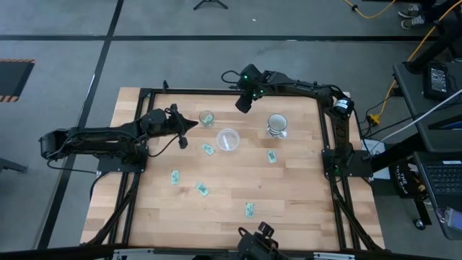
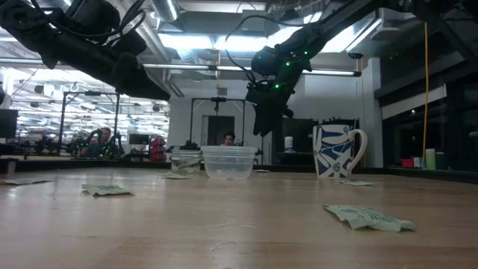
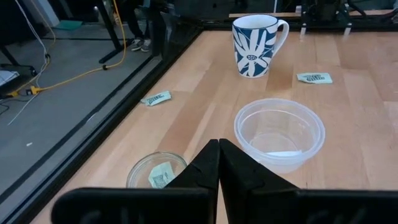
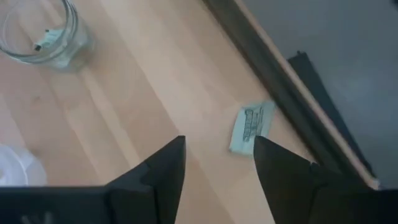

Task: Pick and place Stevia / Truvia into bins
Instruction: Put the stevia packet into the transparent container

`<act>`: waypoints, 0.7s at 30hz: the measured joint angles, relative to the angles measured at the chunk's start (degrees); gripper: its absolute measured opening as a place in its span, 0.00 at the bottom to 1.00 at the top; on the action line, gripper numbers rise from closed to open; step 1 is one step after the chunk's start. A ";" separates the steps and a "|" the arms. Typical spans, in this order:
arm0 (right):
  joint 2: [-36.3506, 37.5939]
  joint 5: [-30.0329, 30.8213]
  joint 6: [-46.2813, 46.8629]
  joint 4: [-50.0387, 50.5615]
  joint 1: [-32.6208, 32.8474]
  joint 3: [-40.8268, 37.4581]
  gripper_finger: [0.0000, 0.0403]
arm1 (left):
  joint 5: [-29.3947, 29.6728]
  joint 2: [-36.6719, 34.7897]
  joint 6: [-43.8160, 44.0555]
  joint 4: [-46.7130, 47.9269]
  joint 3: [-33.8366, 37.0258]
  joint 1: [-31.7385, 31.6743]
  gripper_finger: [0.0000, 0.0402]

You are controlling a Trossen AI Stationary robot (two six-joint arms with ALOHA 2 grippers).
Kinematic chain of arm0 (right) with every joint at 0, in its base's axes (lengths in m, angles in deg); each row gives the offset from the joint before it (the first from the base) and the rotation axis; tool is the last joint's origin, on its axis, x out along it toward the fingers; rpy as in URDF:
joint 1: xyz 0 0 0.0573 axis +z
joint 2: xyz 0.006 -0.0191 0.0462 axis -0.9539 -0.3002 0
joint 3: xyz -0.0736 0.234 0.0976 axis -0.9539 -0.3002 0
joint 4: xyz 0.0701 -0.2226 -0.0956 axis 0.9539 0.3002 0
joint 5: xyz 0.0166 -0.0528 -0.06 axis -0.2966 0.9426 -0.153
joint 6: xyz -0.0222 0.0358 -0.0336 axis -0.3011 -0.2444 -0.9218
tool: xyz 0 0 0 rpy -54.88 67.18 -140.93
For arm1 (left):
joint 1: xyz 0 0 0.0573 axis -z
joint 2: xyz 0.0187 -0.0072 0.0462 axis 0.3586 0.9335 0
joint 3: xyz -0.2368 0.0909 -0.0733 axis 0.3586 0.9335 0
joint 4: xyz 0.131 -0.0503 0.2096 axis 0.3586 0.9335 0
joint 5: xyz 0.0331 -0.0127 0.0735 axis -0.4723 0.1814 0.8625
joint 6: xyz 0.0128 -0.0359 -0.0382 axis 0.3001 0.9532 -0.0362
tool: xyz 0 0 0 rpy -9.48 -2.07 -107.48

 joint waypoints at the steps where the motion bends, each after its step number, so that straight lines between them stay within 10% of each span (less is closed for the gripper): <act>1: 0.00 -0.17 0.26 0.42 -0.31 0.00 0.48 | 0.01 0.00 0.26 0.00 0.00 0.00 0.01; 21: -0.14 -0.55 -1.18 8.13 -2.22 12.75 0.48 | 0.01 0.00 0.48 -0.07 -0.02 0.00 0.01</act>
